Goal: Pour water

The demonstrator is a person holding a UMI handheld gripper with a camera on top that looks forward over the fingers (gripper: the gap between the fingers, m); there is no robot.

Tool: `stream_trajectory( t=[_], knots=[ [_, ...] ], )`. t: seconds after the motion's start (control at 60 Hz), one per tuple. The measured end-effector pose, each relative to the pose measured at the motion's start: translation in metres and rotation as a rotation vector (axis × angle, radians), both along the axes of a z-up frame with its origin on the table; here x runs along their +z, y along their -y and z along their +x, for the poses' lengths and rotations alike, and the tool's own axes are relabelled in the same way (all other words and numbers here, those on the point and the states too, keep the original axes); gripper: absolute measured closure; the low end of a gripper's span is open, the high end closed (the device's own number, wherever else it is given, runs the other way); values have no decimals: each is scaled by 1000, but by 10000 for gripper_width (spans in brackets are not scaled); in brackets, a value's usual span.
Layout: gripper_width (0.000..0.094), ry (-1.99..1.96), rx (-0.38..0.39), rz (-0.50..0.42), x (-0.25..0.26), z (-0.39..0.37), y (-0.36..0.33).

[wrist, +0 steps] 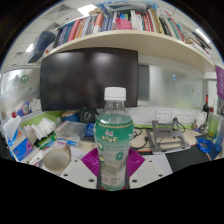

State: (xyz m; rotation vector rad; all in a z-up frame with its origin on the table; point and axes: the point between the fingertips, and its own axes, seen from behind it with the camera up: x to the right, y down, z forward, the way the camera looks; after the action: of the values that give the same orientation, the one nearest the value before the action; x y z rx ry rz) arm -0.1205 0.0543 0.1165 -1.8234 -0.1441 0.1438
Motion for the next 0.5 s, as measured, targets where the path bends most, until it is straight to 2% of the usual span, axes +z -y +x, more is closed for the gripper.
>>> stream_trajectory(
  t=[0.167,0.3,0.4,0.5],
  knots=[
    [617,9,-21,-14,-32,5,-1],
    [616,-3,-41,31,-29,7,4],
    [584,21,-58,48,-29,7,5],
    [463,30,-71,44,-28,7,5]
  ],
)
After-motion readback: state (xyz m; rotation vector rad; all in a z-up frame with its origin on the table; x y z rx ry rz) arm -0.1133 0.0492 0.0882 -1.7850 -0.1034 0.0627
